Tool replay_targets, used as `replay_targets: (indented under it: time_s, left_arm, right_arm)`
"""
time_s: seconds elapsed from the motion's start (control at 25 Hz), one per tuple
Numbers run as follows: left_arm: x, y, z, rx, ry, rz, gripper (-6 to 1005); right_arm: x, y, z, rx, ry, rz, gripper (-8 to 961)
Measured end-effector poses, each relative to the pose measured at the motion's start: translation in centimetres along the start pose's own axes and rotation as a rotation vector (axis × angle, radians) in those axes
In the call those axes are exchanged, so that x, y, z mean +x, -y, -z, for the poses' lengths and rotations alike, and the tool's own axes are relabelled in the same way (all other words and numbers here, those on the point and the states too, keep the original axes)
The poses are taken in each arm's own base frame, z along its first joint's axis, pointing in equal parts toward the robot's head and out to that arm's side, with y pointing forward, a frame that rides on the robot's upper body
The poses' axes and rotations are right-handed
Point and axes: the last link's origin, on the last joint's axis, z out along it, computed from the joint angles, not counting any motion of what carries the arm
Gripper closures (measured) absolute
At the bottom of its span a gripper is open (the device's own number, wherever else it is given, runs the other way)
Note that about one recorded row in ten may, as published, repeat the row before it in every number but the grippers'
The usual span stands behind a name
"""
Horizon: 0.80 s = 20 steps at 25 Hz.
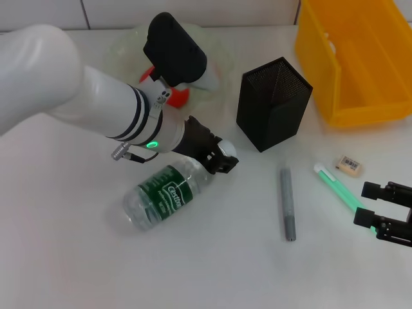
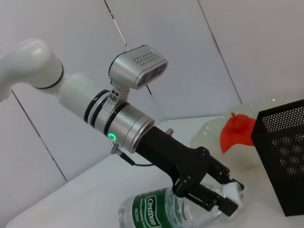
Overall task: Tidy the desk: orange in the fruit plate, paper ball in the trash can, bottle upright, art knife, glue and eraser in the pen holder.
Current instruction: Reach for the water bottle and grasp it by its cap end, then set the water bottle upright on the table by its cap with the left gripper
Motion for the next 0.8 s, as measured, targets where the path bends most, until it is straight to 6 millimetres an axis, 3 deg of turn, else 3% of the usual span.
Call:
replay_targets:
  time_s: [0.24,0.72,0.8]
  left_arm:
    - [0.1,-0.5,0.3,-0.001,-0.019,-0.018,539]
    - [0.1,-1.4,2.5,0.002,-0.102,-0.035,540]
    - [-0.6,-2.2,5.5,0.053,-0.219,-0.074,541]
  right_arm:
    - [0.0,0.1,-0.1,0.002,-0.001,0.001,253]
    - [-0.4,0.2,-0.6,-0.008,0.003,0.009,254]
    - [-0.5,0.2,-0.8,-0.012,0.004,0.013,254]
